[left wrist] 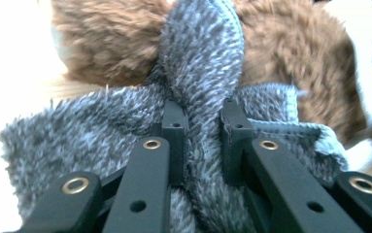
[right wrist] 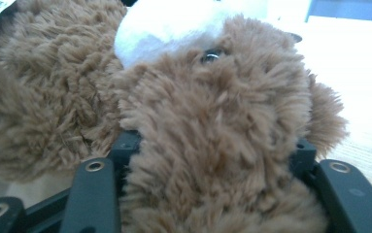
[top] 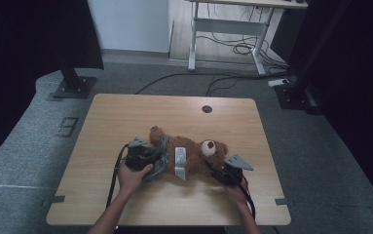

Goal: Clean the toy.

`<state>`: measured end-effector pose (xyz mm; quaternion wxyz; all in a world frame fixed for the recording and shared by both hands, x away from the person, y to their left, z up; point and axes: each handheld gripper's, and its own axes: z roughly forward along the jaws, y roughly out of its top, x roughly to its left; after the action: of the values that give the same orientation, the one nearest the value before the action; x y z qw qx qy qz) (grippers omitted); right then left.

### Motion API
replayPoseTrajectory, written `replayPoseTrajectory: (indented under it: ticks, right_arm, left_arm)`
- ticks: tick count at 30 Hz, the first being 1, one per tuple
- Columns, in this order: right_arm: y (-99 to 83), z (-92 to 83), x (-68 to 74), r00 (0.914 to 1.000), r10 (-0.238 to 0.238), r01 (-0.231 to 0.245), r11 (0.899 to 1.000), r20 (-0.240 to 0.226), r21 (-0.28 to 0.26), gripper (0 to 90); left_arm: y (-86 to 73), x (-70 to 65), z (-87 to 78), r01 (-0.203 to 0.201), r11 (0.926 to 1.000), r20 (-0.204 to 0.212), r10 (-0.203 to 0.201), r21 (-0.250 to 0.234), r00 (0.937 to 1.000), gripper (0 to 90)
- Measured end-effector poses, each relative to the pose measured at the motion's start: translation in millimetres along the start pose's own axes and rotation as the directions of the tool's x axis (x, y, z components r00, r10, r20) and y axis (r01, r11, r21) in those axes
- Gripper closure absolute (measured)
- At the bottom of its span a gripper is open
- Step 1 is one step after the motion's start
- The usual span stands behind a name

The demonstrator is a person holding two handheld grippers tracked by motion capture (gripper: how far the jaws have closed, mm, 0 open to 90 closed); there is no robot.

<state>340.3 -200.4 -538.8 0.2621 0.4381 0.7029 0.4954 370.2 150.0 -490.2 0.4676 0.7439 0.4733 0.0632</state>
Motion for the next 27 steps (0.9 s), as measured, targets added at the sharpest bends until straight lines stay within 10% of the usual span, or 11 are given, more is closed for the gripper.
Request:
replayPoseTrajectory:
  ticks: [7, 12, 22, 27]
  right_arm:
    - [-5.6, -9.2, 1.8, 0.9986, -0.047, 0.047, 0.999, -0.026, -0.007, 39.6]
    - [-5.9, -10.8, 1.1, 0.9994, -0.027, 0.027, 1.0, -0.023, -0.001, 39.4]
    - [-6.1, -11.9, 0.5, 0.9994, -0.022, 0.022, 1.0, -0.028, 0.007, 39.1]
    - [-8.1, -13.0, 0.4, 0.9993, -0.022, 0.022, 1.0, -0.032, 0.001, 38.9]
  left_arm:
    - [31.8, -51.0, -7.4, -0.107, 0.9907, 0.073, 0.113, -0.083, 0.9909, 75.9]
    - [37.4, -86.0, 33.6, -0.23, 0.9732, 0.007, 0.23, -0.001, 0.9732, 75.2]
    - [19.3, -39.9, 8.4, -0.132, 0.9904, -0.038, 0.13, -0.04, 0.9907, 76.7]
    - [-1.7, -3.4, 3.7, -0.055, 0.9972, -0.062, 0.058, 0.05, 0.9964, 76.9]
